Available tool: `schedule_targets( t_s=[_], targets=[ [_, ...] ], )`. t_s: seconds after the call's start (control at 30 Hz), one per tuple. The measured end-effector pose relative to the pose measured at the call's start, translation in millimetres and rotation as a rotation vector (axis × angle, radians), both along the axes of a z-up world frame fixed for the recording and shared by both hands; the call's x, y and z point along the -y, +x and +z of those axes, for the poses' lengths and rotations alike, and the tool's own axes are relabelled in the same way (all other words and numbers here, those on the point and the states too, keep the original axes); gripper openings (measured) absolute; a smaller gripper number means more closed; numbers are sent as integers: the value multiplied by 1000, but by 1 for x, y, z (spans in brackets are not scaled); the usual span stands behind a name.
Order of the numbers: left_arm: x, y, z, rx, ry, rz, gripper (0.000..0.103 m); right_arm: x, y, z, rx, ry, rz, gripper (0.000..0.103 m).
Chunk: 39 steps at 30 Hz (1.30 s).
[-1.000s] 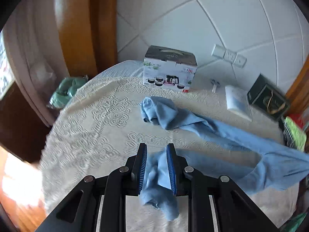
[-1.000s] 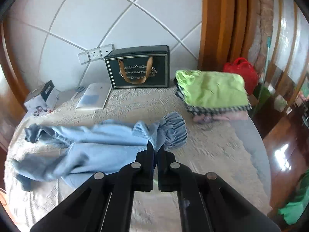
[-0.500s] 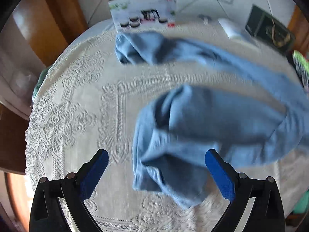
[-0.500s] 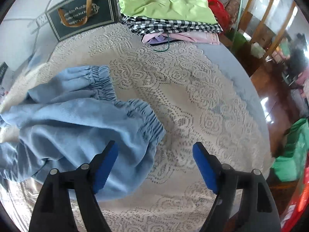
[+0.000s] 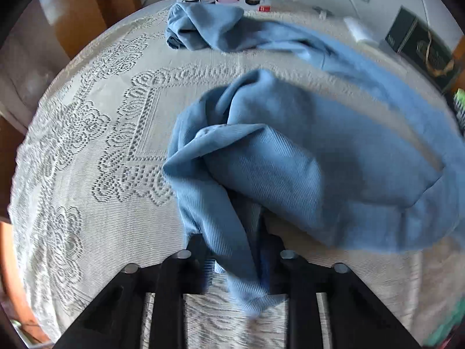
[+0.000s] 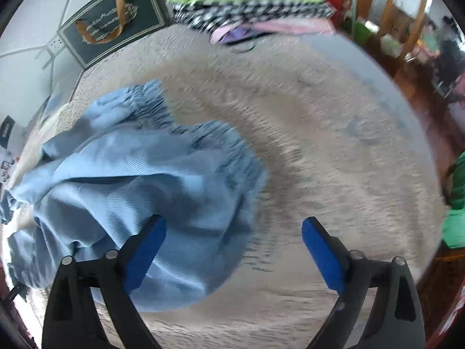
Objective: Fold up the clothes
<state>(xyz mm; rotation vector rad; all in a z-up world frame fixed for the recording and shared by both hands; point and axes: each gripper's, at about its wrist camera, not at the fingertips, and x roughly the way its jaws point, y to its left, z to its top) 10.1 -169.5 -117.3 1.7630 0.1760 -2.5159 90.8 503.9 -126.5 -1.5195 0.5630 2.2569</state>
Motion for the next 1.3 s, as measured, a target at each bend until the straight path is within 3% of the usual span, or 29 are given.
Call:
schedule_targets(
  t_s=[0.03,0.07,0.1,0.27,0.37,0.5,0.57,0.67,0.77,0.9,1.0,1.07,1.1,1.17,1.2,1.23,1.3],
  targets=[
    [2,1,9,-23,-4,4,20,7,-6,-3,11,-9,33,73],
    [5,2,22,-56,-7,11,20,14,-11,-3,21,12,55,18],
    [11,4,38,-95,-5,24,20,20,-14,0,25,43,70,4],
    [49,20,116,-244,-15,61,20,33,-4,66,-144,92,110,3],
    [62,14,133,-243,-46,46,20,26,6,110,-230,106,103,3],
    [70,-5,119,-198,-70,54,20,5,2,111,-186,116,51,3],
    [79,-12,105,-157,-43,82,20,-5,1,101,-155,86,19,3],
    [76,3,102,-149,1,72,20,-4,11,101,-180,47,29,3],
    [67,32,122,-180,15,26,20,-2,22,115,-230,22,60,3],
    [71,73,178,-242,102,-4,20,-16,36,154,-333,6,45,3],
    [88,56,193,-228,47,9,20,-34,23,171,-316,49,19,3],
    [104,22,176,-162,-15,23,20,-37,-1,164,-253,59,38,3],
    [114,2,159,-113,-42,43,25,-35,-9,158,-231,59,47,3],
    [129,-31,116,1,-141,73,51,-26,-23,140,-193,53,62,3],
    [133,-40,99,39,-175,80,78,-20,-26,128,-177,43,68,3],
    [135,-43,86,58,-184,76,85,-13,-27,115,-158,36,74,4],
    [132,-39,72,66,-176,58,85,3,-25,98,-123,41,113,16]
  ],
)
